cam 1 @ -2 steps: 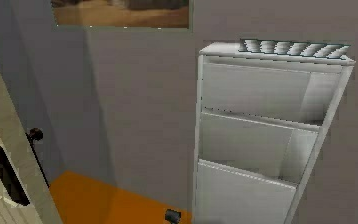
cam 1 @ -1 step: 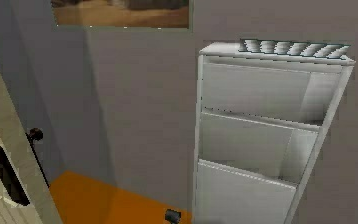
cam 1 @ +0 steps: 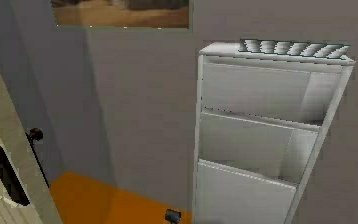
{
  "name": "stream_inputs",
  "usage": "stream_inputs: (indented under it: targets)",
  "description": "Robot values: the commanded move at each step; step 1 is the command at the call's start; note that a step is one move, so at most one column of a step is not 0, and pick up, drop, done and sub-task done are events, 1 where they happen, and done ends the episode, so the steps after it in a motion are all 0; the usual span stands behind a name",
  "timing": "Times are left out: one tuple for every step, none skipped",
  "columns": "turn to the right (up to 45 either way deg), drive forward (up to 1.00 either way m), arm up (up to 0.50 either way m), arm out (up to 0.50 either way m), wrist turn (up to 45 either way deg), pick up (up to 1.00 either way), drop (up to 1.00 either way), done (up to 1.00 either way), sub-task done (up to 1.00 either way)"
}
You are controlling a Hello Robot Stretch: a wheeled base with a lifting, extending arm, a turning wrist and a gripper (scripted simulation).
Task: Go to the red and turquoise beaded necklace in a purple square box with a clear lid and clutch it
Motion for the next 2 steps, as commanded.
stream_inputs:
  targets:
    - [0.0,0.0,-0.3,0.0,0.0,0.0,0.0,0.0,0.0]
    - [0.0,0.0,0.0,0.0,0.0,1.0,0.0,0.0,0.0]
